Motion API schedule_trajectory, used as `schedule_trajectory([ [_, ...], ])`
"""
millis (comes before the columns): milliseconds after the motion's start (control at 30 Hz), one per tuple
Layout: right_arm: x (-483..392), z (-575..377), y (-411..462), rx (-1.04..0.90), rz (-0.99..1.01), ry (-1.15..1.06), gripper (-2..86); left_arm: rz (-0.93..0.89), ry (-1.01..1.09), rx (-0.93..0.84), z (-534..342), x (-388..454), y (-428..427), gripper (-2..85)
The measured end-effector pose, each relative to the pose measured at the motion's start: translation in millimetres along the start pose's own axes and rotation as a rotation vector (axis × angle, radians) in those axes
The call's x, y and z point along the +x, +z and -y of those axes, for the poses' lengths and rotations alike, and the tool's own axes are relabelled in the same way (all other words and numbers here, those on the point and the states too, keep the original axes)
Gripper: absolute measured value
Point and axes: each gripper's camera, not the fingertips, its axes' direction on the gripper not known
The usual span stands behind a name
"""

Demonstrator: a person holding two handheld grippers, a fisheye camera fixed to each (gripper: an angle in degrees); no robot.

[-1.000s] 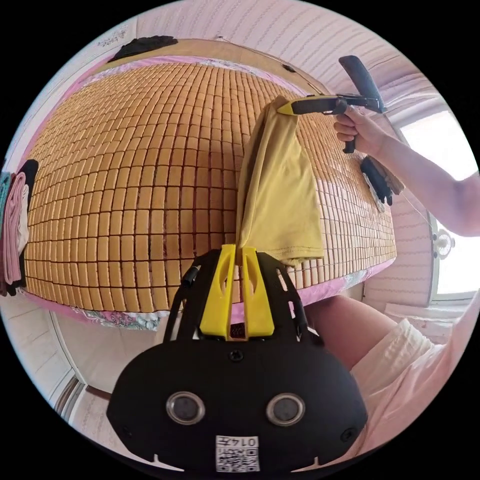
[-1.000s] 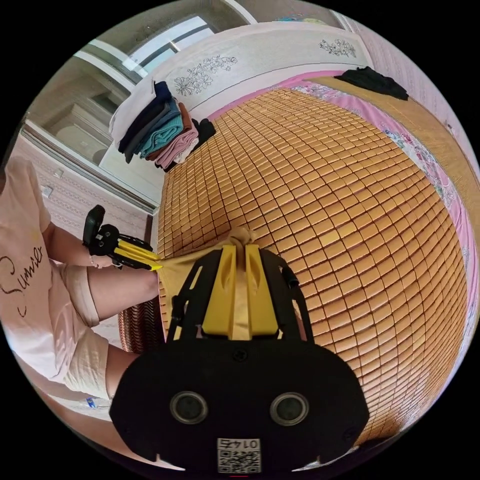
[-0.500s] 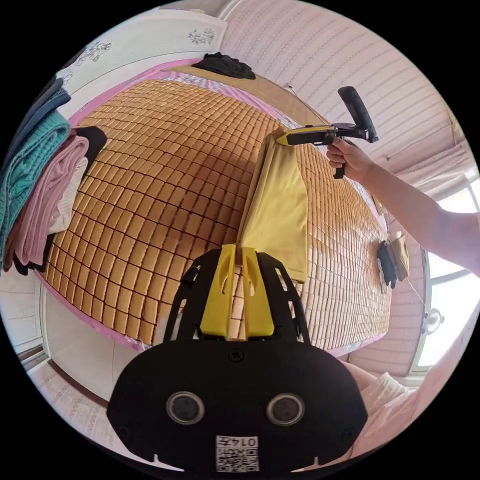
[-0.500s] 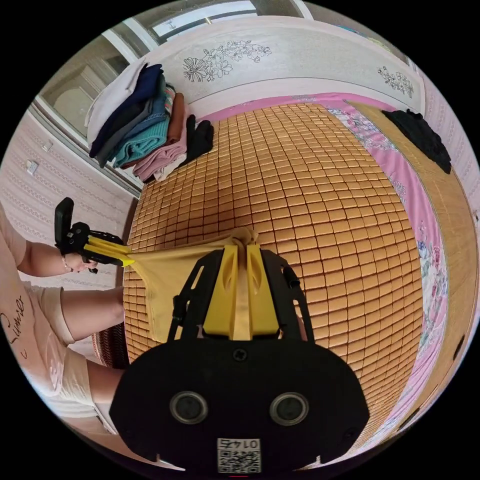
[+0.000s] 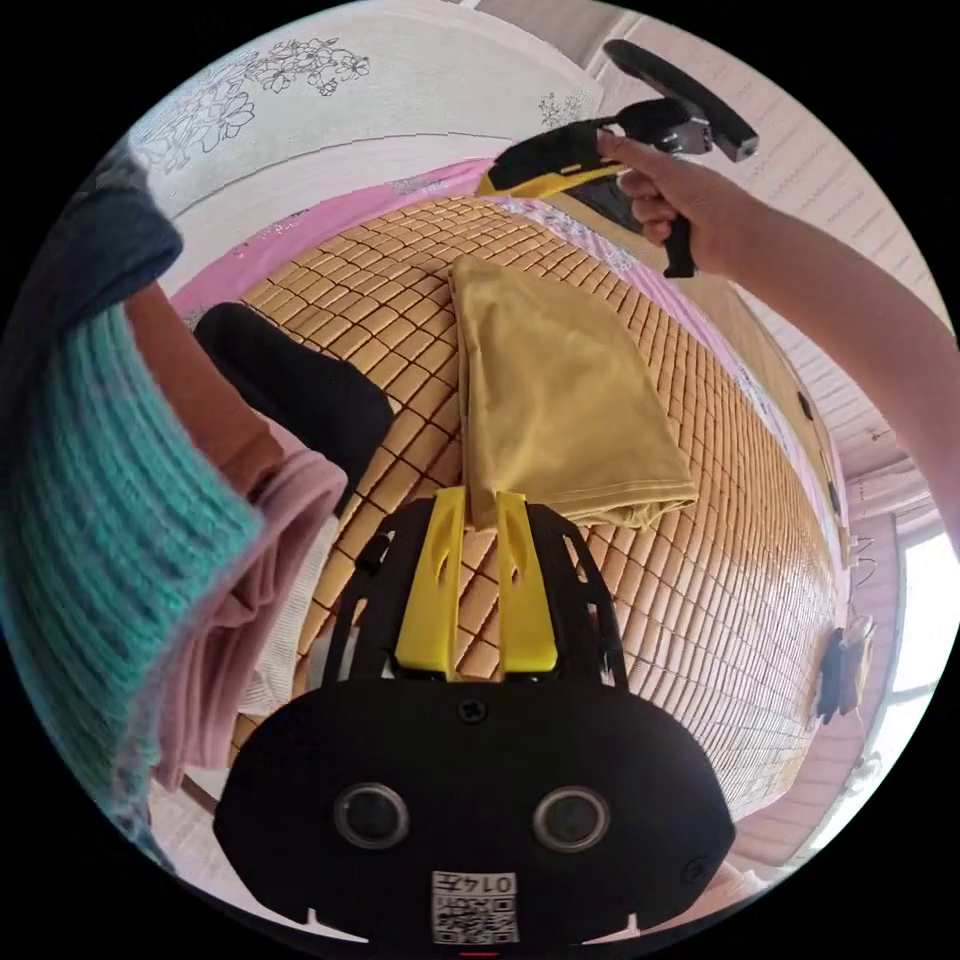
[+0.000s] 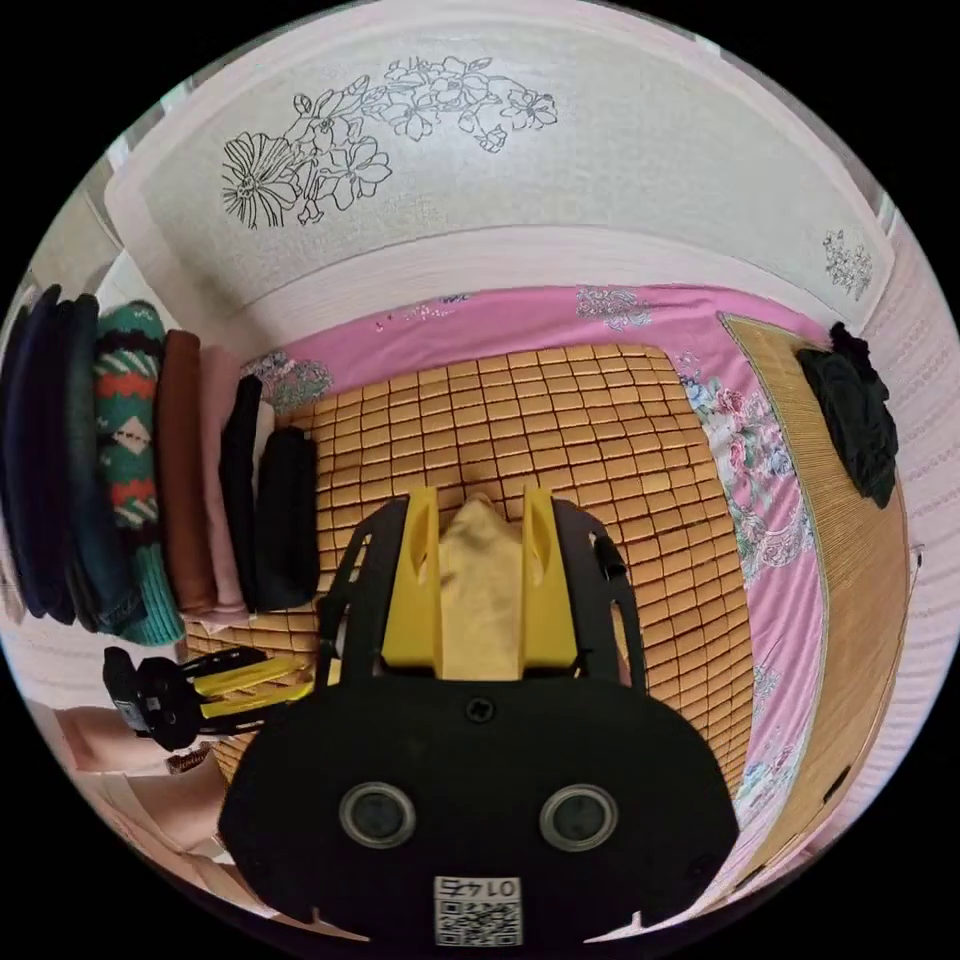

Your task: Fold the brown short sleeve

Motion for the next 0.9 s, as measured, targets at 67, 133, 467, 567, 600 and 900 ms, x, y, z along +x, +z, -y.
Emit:
schedule_trajectory([
  [67,1.5,-43.7,-28.3,0.147,0.045,0.070,11.6,0.019,0.041,-0.016,-11.6,11.4,-4.8,7.7],
  [133,-1.0,-100.6,-46.1,0.240,0.097,0.122,11.2,0.031,0.074,-0.016,-34.5,26.8,-14.5,7.2],
  [467,-78.1,-630.8,-134.7,0.013,-0.154,0.784,10.9,-0.255,0.536,-0.156,-178.7,251.4,-18.7,4.4],
  [567,-96.1,-771.1,-195.8,-0.087,-0.359,0.983,11.5,-0.396,0.702,-0.198,-195.9,354.3,3.6,4.5],
  [600,-98.2,-793.7,-208.1,-0.099,-0.397,1.010,11.8,-0.447,0.781,-0.195,-200.6,399.2,9.6,4.5],
  [900,-73.7,-968.3,-304.8,-0.105,-0.740,1.092,12.3,-0.603,1.226,-0.140,-258.9,720.8,62.8,4.6],
])
